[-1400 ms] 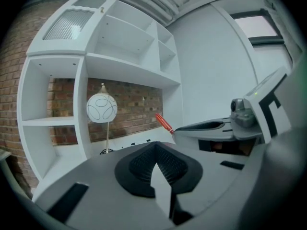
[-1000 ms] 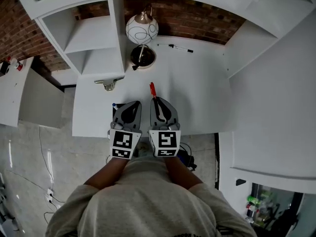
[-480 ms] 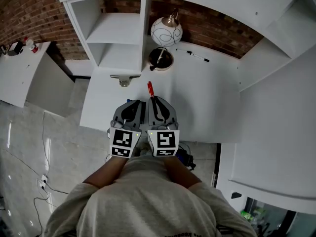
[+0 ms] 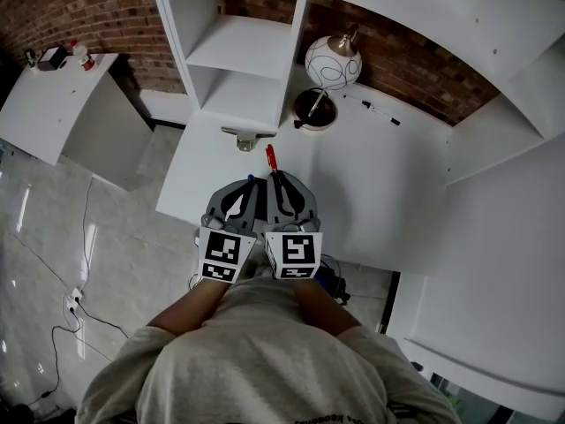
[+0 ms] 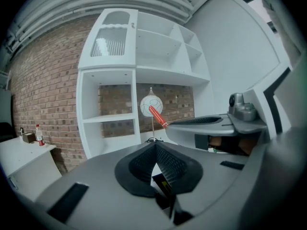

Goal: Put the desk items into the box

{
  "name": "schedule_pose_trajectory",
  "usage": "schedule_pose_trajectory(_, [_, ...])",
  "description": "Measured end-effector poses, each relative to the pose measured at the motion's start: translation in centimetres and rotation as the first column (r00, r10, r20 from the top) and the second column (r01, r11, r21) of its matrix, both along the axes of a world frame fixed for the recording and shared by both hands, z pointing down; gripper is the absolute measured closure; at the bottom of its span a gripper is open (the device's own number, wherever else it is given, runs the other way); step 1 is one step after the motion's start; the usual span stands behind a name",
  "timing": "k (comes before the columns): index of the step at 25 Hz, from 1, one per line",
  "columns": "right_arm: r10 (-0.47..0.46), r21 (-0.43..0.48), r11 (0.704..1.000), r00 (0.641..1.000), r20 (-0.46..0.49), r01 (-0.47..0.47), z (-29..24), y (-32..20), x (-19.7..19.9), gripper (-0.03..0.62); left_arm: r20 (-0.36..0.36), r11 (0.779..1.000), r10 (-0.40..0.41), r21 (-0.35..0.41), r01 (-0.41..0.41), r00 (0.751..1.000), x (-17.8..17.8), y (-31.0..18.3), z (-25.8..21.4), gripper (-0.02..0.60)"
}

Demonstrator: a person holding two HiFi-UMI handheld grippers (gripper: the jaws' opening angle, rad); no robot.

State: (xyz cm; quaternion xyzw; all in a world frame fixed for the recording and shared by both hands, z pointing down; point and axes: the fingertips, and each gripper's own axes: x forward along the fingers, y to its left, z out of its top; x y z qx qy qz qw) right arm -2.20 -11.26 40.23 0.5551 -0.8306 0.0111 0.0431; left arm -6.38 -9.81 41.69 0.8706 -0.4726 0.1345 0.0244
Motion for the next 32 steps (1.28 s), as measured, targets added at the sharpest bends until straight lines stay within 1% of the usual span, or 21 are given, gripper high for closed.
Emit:
schedule_pose_trajectory(6, [-0.047,-0.041,0.998,0.999,-0.007,0.046,1.9,-0.5,-1.5,0.542,0.007,0.999,-0.028,-0.036,0.029,1.0,-1.1,-0.3,1.4,0.578])
schedule_pose_trajectory(13, [-0.068,-0.117,0.991,0.997,-0.021,0.065,5.4,-1.2,-2.3,0.542,0.008,0.995,-0.048,-0.09,0.049,0.999,-2.0,-0.7,3.3,0.578])
schedule_pose_trajectory(21, [-0.09,-0.113,0.99,0.995,-0.032,0.086,7.7,-1.4,-3.2,0.542,0.012,0.99,-0.069,-0.126,0.07,0.998,-3.1,-0.6,4.8,0.578])
schedule_pose_trajectory(24, [-0.104,-0.106,0.99,0.992,-0.068,0.097,8.3,-1.0,-3.5,0.542,0.01,0.988,-0.072,-0.134,0.073,0.997,-3.3,-0.5,5.1,0.578])
schedule_pose_trajectory(26, [-0.104,-0.138,0.986,0.989,-0.109,0.088,9.2,-0.8,-3.4,0.542,0.008,0.988,-0.07,-0.139,0.07,0.998,-3.2,-0.4,5.3,0.578])
schedule_pose_trajectory(28, [-0.107,-0.195,0.978,0.983,-0.149,0.077,10.3,-0.5,-3.2,0.542,0.005,0.987,-0.067,-0.143,0.067,0.998,-3.1,-0.4,5.4,0.578])
schedule_pose_trajectory(30, [-0.127,-0.255,0.964,0.975,-0.185,0.077,11.2,-0.4,-3.3,0.541,0.007,0.987,-0.064,-0.15,0.065,0.998,-3.0,-0.4,5.6,0.578])
schedule_pose_trajectory(32, [-0.154,-0.322,0.944,0.961,-0.232,0.073,11.7,-0.3,-3.4,0.54,0.011,0.984,-0.061,-0.165,0.062,0.998,-2.8,-0.4,5.9,0.578])
